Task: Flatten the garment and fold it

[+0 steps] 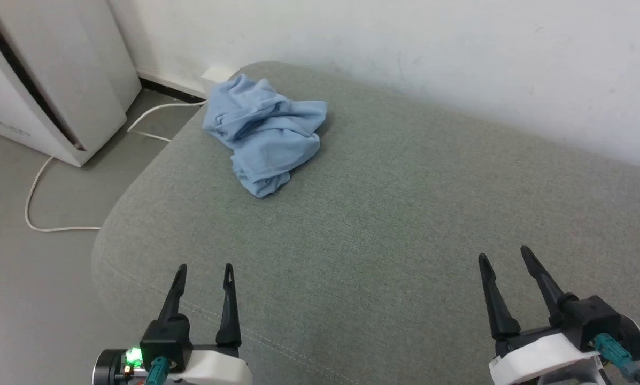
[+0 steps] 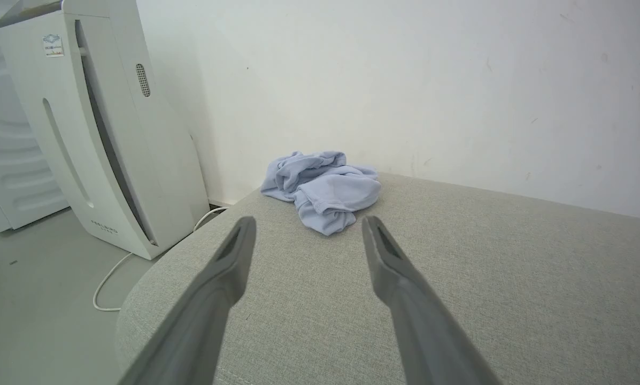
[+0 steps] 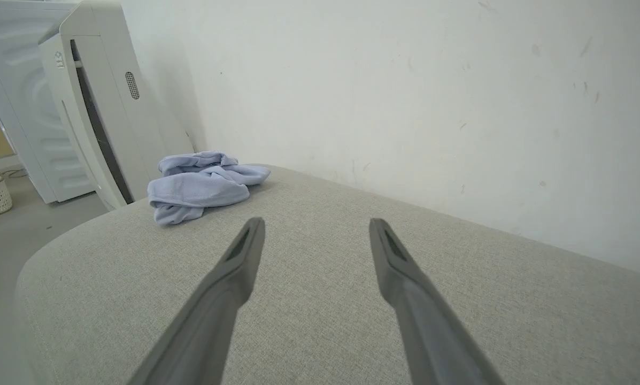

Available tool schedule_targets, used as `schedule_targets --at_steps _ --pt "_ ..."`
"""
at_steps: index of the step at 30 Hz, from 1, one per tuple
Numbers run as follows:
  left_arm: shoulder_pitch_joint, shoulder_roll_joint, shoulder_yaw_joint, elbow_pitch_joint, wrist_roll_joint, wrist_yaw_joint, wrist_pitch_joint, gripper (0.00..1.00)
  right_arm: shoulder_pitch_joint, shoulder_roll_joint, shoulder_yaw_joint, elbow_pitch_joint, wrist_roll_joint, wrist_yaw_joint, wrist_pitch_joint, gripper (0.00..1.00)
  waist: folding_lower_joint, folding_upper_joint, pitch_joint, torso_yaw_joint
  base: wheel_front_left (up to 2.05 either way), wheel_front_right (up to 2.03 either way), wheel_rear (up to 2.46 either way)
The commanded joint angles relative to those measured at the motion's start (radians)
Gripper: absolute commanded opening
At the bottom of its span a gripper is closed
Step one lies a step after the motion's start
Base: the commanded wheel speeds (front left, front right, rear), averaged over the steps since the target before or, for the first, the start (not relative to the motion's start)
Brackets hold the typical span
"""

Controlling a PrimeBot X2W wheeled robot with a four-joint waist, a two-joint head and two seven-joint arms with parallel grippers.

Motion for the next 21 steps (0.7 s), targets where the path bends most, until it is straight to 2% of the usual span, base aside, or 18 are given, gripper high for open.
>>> schedule_targets --at_steps 1,16,21 --pt "0.014 -0.001 -0.004 -0.004 -0.004 0.013 -0.009 1.0 0.01 0.003 0.0 0.002 0.006 -0.002 -0.008 1.0 0.0 0.0 0.004 0.007 0.0 0.0 0.0" --pt "0.021 -0.001 -0.034 -0.012 -0.023 0.043 -0.04 1.0 0.018 0.003 -0.006 0.006 0.002 -0.002 -0.04 1.0 0.0 0.0 0.019 0.057 0.0 0.0 0.0" --pt "0.02 -0.001 -0.038 -0.014 -0.026 0.047 -0.041 1.0 0.015 0.003 -0.002 0.004 -0.003 -0.002 -0.041 1.0 0.0 0.0 0.031 0.049 0.0 0.0 0.0"
